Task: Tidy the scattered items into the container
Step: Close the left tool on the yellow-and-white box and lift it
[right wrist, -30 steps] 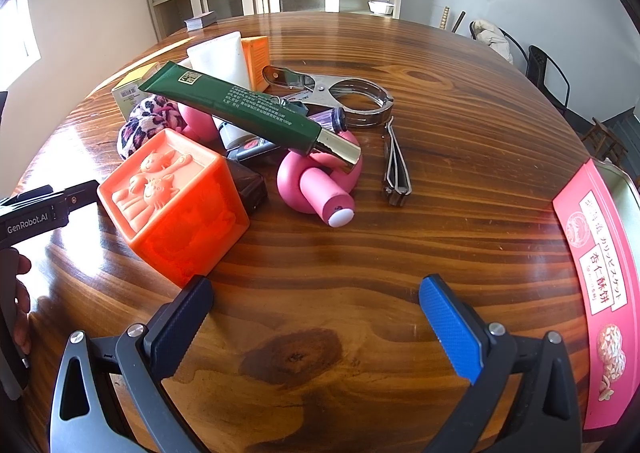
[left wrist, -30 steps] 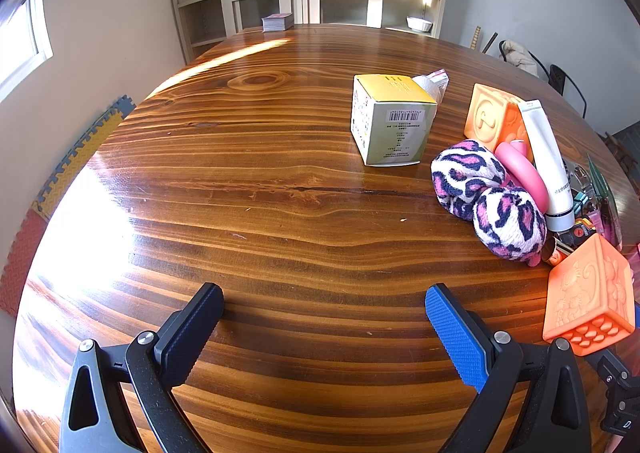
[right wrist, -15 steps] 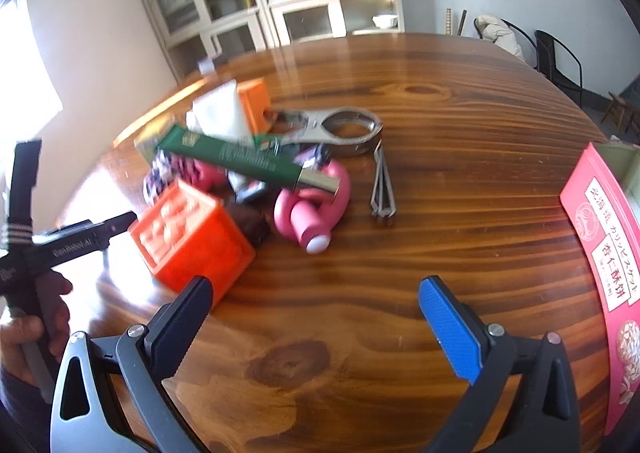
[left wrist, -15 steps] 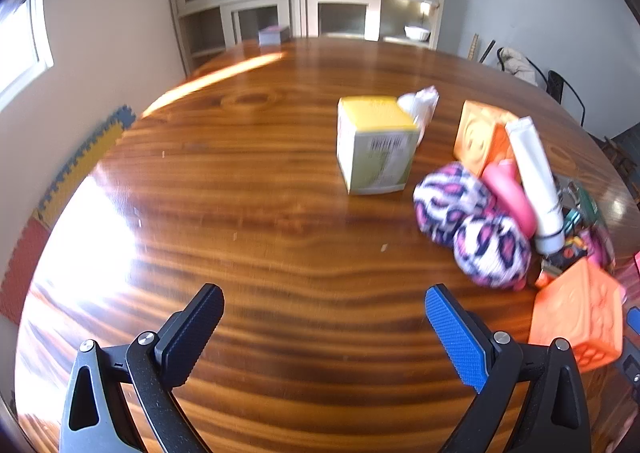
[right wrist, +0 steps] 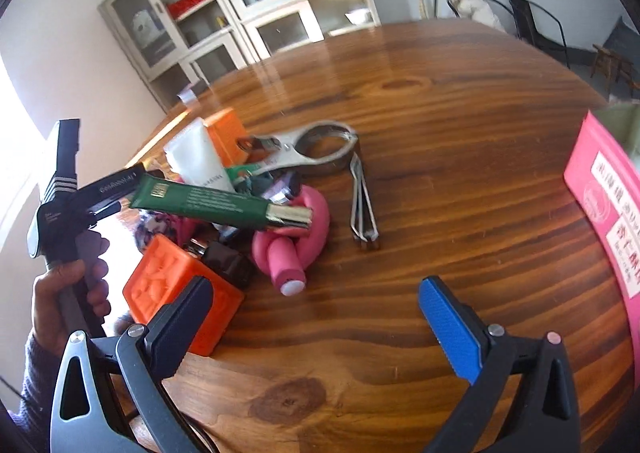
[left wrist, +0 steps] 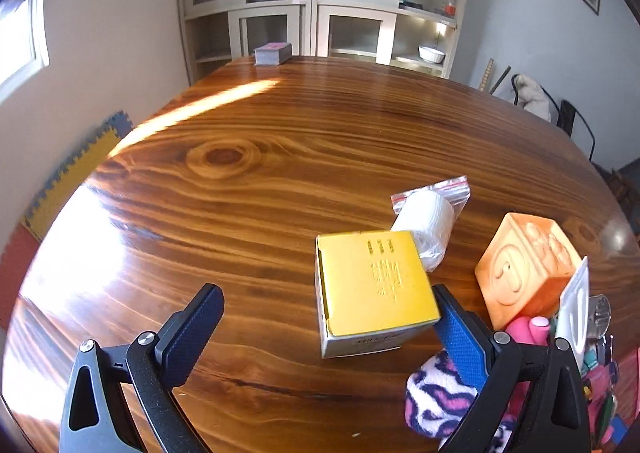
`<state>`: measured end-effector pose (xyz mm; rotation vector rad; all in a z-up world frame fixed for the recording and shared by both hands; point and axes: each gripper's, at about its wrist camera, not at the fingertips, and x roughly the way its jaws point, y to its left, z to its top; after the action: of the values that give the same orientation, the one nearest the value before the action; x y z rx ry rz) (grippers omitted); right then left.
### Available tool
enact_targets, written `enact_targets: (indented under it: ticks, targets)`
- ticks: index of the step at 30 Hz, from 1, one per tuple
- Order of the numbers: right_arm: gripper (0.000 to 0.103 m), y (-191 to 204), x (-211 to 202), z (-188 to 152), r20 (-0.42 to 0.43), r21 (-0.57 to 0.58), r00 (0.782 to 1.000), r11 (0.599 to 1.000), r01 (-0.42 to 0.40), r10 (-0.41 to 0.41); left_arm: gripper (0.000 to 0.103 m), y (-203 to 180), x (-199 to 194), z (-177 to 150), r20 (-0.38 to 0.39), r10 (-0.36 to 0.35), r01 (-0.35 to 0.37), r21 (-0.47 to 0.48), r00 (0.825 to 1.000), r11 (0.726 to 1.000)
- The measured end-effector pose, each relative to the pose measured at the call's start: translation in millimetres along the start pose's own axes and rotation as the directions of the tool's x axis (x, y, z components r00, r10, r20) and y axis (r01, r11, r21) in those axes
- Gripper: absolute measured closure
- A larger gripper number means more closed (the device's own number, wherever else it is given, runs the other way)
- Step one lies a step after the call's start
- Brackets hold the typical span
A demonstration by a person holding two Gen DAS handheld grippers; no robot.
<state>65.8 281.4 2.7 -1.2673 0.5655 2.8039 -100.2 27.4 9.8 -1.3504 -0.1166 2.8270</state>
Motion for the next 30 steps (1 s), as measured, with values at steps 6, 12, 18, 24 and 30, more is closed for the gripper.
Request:
enact_targets:
  ticks: [6, 12, 18, 24, 30]
  targets:
    - [0.000, 29, 15, -4, -0.056, -0.204, 0.990, 0.972, 0.115, -0.129, 0.001, 20, -4, -16, -0.015, -0.076, 0.075, -0.040, 0.997, 0.996]
    - [0.000, 37, 20, -8, -0.072, -0.266, 0.980, 0.950, 0.161, -0.186, 0.001, 13, -3, -18, -0.025, -0.065, 0.065, -0.024, 0.998, 0.998]
    - [0.000, 38, 18, -10, -0.071, -0.269, 0.977, 0.947, 0.175, -0.200, 0.001, 15, -6, -14, -0.023, -0.071, 0.070, -0.027, 0.997, 0.997]
    - [0.000, 38, 20, -8, -0.073, -0.264, 0.974, 0.946, 0.188, -0.214, 0.001, 23, -4, -8, -0.009, -0.125, 0.125, -0.052, 0.992, 0.991]
    - [0.000, 40, 19, -7, -0.069, -0.254, 0.972, 0.946, 0.201, -0.225, 0.001, 16, -4, -4, -0.027, -0.133, 0.135, 0.067, 0.991, 0.989]
